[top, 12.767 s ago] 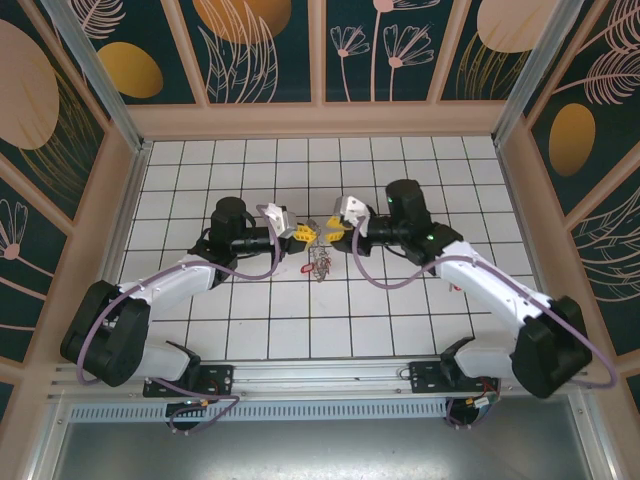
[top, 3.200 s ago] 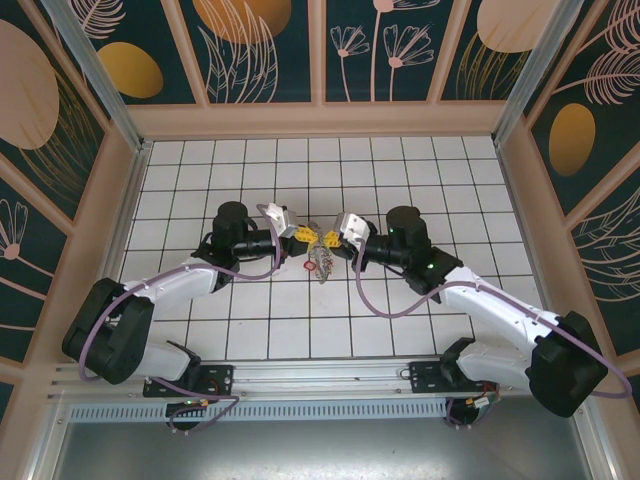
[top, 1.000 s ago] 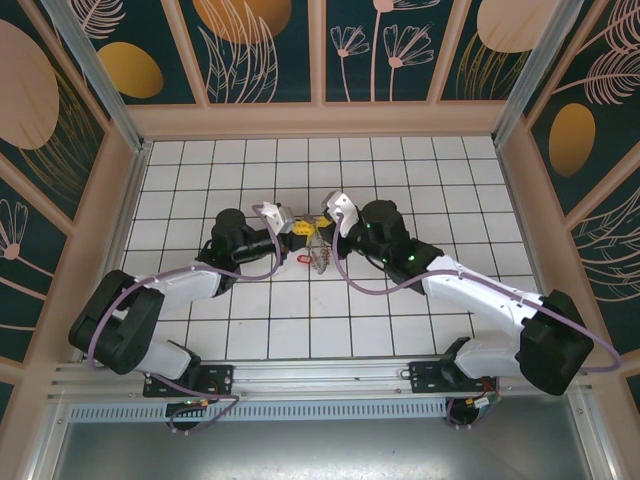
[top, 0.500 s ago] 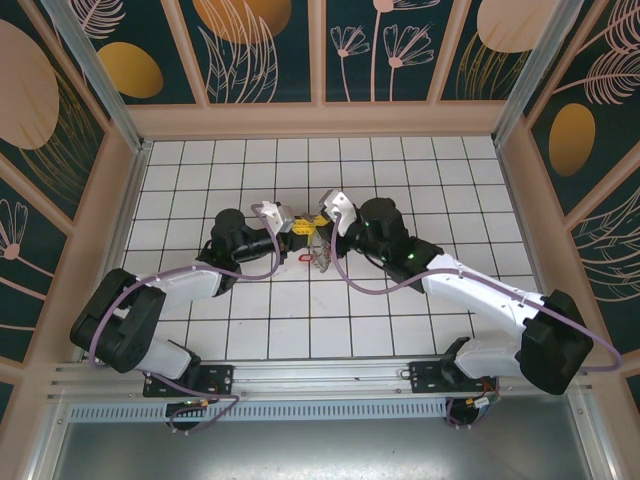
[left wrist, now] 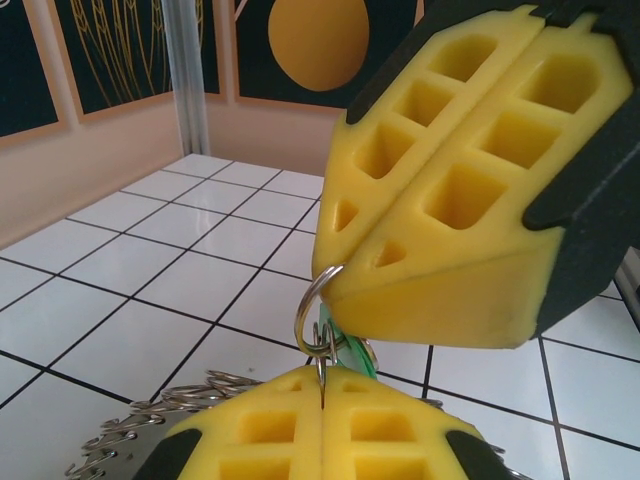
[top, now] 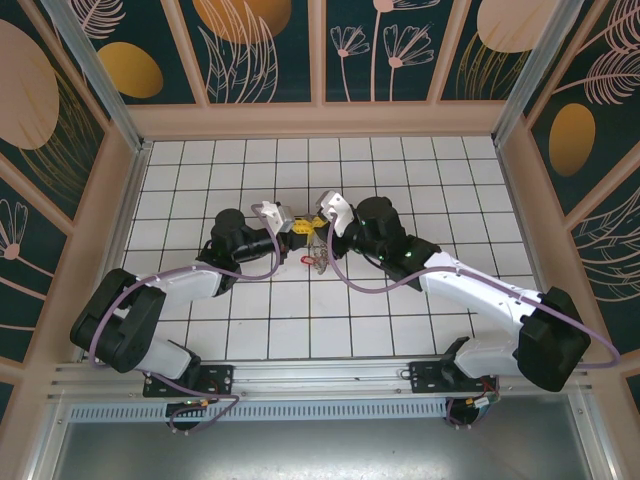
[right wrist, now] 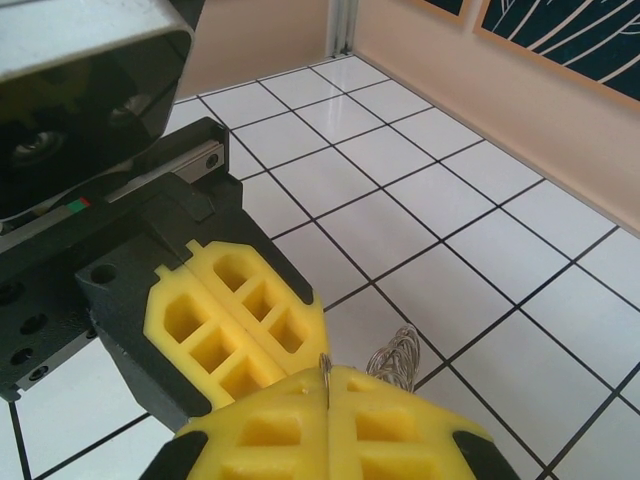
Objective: Put the keys on the keyring
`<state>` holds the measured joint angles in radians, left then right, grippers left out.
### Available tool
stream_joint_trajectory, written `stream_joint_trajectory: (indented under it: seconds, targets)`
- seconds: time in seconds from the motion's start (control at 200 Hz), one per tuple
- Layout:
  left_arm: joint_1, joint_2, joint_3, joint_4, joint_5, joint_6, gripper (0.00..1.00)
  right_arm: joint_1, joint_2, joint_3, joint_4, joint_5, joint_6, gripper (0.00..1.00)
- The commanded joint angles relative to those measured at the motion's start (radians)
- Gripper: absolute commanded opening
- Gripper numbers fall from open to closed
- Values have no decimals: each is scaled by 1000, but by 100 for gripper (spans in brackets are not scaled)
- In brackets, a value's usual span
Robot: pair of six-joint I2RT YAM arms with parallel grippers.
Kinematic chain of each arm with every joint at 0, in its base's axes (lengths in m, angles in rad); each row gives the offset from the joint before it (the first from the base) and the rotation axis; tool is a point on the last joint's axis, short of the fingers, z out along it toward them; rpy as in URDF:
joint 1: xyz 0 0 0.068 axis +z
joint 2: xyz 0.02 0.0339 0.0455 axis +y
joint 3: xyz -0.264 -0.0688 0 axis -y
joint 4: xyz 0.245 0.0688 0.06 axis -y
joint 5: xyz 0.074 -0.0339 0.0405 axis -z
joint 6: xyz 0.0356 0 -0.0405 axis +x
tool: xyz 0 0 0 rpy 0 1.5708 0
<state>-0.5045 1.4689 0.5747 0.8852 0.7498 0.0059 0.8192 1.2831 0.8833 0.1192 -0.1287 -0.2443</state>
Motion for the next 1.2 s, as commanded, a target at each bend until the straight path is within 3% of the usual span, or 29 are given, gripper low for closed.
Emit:
stream_joint_trajectory:
  seconds: [0.0, 0.105, 0.315, 0.515, 0.661, 1.191]
  targets:
    - [-6, -4, 7, 28, 8, 8, 0, 4, -1, 20, 13, 59, 25, 0]
    - [-6, -10, -14, 67, -4, -2, 0, -23, -7, 3, -2, 104, 86, 0]
    - [-6, -6, -29, 112, -1, -11, 0, -55, -16, -23, 24, 73, 160, 0]
    - [-6, 5, -25, 91, -2, -5, 0, -51, -19, -5, 62, -22, 145, 0]
    - [-6, 1, -21, 66, -10, 9, 8, -43, -16, 13, 57, -63, 115, 0]
    - [-6, 4, 13, -15, -19, 55, 17, -27, 3, 41, 20, -103, 79, 0]
